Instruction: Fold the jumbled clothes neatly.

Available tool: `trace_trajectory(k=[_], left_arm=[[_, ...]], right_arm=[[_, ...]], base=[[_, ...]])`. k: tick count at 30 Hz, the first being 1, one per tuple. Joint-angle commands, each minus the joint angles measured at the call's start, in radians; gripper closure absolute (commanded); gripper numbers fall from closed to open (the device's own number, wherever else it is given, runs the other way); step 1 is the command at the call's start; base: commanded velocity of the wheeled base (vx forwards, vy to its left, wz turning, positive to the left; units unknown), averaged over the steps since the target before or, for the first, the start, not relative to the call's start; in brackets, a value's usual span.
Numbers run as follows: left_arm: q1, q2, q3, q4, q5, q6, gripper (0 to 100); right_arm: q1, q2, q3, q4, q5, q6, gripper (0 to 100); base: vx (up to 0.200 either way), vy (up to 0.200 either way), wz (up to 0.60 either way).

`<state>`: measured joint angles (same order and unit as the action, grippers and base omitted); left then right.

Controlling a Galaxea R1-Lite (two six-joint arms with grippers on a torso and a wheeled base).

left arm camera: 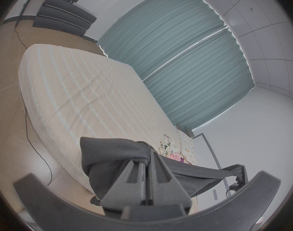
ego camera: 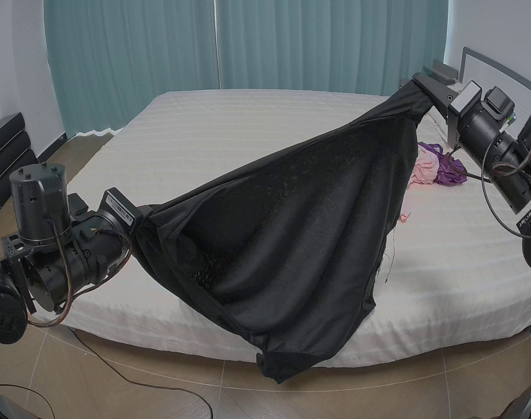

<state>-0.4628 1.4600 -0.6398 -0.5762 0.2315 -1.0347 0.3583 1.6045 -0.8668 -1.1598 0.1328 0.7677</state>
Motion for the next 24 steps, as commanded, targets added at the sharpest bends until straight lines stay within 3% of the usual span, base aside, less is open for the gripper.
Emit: trace_trajectory(k=[1,10,24], left_arm=[[0.004,0.051,-0.014,-0.002,-0.018,-0.001,100],[0.01,0.1,-0.014,-0.004,-0.046,-0.001,100],[0.056,0.257,-0.089,-0.008,-0.083,-0.01,100]], right_arm=[[-0.01,0.091,-0.086,-0.001,0.001,-0.005,100],[0.008,0.114,-0.233,0.107,0.001,-0.065,100],[0.01,0.288,-0.301,0.097,-0.045,-0.136,100]], base=[[0.2,0.0,0.0],[0.2,0.0,0.0],[0.2,0.0,0.0]])
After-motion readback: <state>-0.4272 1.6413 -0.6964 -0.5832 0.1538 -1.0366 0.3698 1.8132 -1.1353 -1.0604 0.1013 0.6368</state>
